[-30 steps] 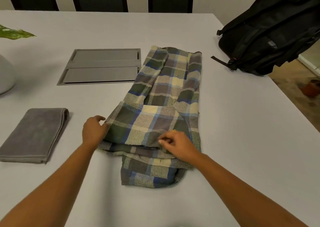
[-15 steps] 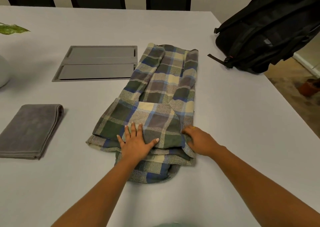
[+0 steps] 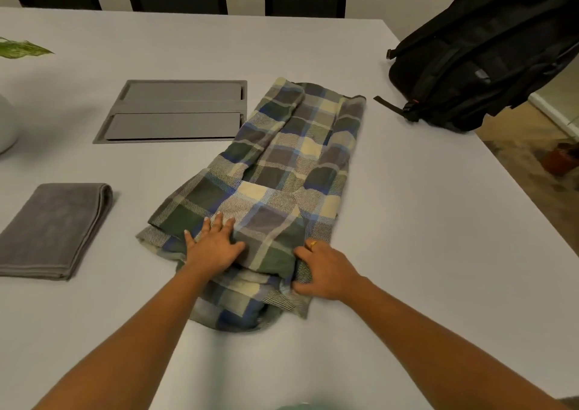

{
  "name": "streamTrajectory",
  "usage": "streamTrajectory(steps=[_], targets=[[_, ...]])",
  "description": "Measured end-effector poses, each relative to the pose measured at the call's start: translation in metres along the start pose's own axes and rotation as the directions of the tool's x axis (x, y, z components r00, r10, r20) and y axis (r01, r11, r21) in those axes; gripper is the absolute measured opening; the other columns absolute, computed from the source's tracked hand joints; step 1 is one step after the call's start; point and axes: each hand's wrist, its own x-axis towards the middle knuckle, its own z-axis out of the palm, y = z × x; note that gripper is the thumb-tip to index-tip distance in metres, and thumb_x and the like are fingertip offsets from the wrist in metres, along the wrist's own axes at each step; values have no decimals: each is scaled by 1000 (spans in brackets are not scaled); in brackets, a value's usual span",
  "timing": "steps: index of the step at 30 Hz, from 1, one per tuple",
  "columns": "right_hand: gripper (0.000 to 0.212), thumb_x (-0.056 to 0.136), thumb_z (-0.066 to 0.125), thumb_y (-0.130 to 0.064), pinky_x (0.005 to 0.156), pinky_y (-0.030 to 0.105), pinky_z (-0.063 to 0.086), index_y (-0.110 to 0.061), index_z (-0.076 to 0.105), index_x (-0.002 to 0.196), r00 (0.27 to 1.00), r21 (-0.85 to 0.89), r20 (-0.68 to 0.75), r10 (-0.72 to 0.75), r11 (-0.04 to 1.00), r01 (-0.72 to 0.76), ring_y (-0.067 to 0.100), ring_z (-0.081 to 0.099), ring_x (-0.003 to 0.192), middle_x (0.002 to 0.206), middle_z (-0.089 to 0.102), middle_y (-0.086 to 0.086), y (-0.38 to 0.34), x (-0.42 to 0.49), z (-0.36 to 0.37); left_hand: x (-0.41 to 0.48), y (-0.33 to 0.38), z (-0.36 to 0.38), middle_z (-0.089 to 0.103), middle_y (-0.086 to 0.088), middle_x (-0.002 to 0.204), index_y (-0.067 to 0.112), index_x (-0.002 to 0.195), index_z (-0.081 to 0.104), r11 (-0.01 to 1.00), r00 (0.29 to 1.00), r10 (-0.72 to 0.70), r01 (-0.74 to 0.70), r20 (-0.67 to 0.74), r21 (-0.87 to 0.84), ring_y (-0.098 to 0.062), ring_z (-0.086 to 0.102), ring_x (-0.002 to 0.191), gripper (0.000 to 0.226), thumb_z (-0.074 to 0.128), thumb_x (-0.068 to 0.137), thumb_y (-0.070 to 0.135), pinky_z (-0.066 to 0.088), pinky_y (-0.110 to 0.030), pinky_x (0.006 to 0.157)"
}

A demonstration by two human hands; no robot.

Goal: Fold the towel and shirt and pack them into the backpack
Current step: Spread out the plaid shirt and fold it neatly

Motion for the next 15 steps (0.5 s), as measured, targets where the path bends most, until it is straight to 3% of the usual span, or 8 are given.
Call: streamTrajectory(steps=[3,5,8,11,13,15], targets=[[56,82,59,-53,82,31,39,-13,50,120,999,38,6,-50,998,50,24,47,104,111,50,9,-27,7,13,-2,-5,-9,1,-4,158,20,149,16,996,996,-88,88,-9,-17,-23,2,145,60,39,96,38,-1,-59,111],[54,83,59,-52,83,32,39,-11,51,119,996,109,43,-76,991,71,27,49,104,111,50,12,-47,13,21,-10,-1,-9,11,-7,157,15,145,28,990,985,-132,124,-109,-72,-24,8,144,53,40,96,31,1,-57,112],[49,88,57,-44,92,35,41,-11,53,125,980,318,160,-119,946,63,31,49,111,121,49,15,-73,20,30,-25,15,2,15,-8,156,14,144,32,979,950,-149,101,-276,-179,-23,8,144,48,38,98,27,1,-53,114],[36,91,58,-23,97,43,43,-5,57,122,949,551,232,-213,833,52,32,53,110,123,55,19,-76,20,28,-35,34,19,15,-7,156,14,143,33,952,908,-178,61,-379,-300,-21,3,145,45,34,100,27,-4,-50,114],[24,88,58,-8,91,40,46,2,63,109,965,597,182,-187,801,43,31,58,100,109,63,21,-56,21,18,-36,40,30,14,-6,156,14,144,32,942,892,-208,72,-402,-328,-21,1,145,47,33,100,31,-4,-50,114],[22,85,56,1,90,28,44,3,65,106,993,568,71,-95,822,38,30,59,99,107,64,20,-25,25,5,-36,40,42,11,-6,157,16,146,26,950,892,-232,122,-388,-289,-22,-1,145,54,29,99,43,-6,-49,114]])
